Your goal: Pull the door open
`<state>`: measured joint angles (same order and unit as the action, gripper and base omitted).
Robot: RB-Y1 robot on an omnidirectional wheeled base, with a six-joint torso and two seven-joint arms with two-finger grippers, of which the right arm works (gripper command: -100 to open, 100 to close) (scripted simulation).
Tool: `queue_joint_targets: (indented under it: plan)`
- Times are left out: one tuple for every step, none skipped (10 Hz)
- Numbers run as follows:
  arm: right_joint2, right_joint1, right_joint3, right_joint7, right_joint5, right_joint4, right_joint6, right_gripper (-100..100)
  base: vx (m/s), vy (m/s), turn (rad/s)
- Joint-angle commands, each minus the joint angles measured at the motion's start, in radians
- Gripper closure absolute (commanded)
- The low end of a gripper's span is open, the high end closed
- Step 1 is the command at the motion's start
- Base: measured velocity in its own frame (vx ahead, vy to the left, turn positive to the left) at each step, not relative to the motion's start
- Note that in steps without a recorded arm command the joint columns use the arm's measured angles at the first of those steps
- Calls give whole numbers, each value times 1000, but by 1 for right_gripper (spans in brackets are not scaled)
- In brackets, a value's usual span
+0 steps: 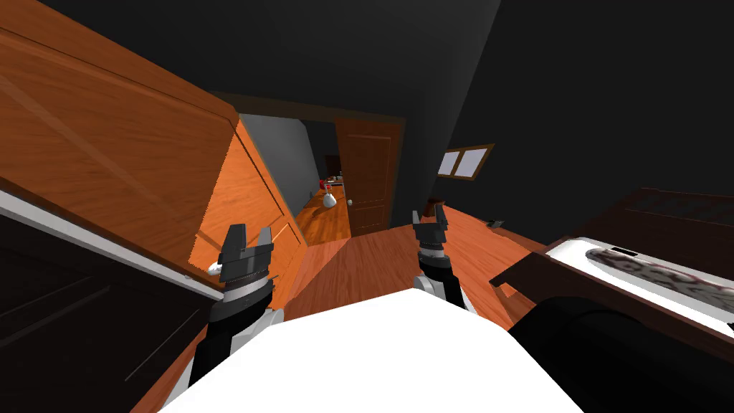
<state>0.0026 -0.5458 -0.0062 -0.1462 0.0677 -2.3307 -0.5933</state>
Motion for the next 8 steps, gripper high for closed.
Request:
queue_joint_targets:
  plan:
    - [-8,11,-6,-20,8,29,-4,-100,42,0,93]
    - [-14,20,-10,-36,14,53,-7,-100,90,17,151]
    - [-19,30,-15,-52,20,76,-11,-100,131,12,90]
    - [-25,41,-21,-71,28,105,-15,-100,142,2,126]
    - [-29,47,-24,-82,33,122,-17,-100,103,8,99]
    - [-32,54,-28,-94,37,139,-20,-100,75,8,73]
    - [-35,60,-31,-105,42,156,-22,-100,68,8,80]
    - [-38,67,-34,-117,46,173,-24,-100,61,9,91]
